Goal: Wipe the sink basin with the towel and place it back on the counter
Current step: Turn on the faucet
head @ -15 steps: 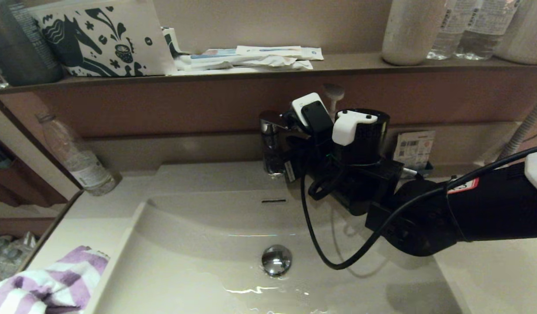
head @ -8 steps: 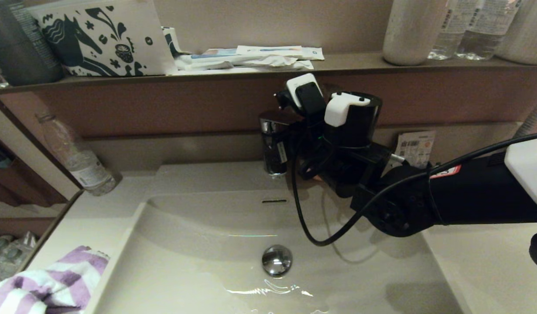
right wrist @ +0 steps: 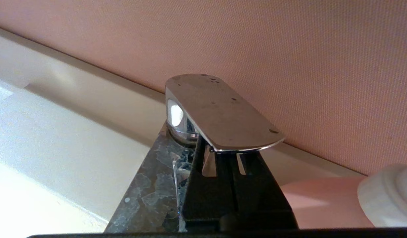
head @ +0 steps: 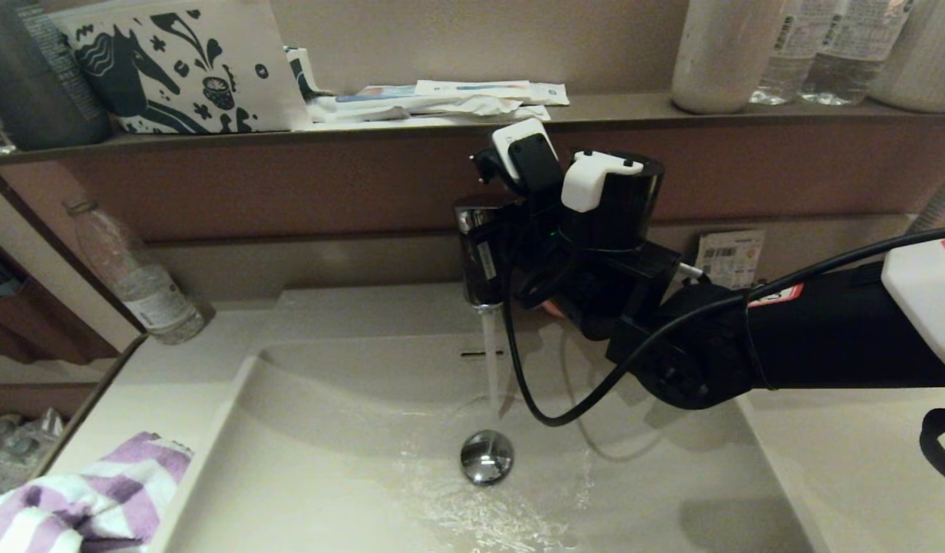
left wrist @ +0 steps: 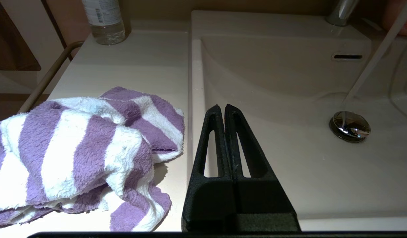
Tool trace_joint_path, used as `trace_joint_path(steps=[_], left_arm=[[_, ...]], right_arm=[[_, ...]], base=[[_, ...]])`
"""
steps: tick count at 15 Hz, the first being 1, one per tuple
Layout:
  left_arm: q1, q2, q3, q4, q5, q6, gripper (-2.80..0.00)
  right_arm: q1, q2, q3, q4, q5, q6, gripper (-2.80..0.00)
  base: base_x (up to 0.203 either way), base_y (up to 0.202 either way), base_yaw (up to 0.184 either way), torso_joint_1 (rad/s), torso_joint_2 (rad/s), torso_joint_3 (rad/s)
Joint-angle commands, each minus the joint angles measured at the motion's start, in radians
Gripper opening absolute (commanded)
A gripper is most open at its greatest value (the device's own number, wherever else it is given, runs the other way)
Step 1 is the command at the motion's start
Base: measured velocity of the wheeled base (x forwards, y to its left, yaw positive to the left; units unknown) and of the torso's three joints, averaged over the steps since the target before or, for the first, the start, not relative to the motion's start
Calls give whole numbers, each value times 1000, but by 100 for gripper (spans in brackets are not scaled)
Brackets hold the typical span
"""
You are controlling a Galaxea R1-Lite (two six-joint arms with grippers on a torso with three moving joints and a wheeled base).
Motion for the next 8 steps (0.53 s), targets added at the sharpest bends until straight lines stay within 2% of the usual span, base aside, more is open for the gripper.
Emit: trace_joint_path(steps=[1,4,8], left_arm=[[-1,0,0,-1,0,0,-280],[-1,0,0,-1,0,0,-280],[0,0,0,-1,0,0,-280]], right_arm=[[0,-12,-5,-15,-5,-1,-280],[-1,-31,47,-16,-10,1,-280],[0,-164,248,-18,-21,13,-280]], base=[[0,0,0,0,0,0],[0,0,0,0,0,0],[0,0,0,0,0,0]])
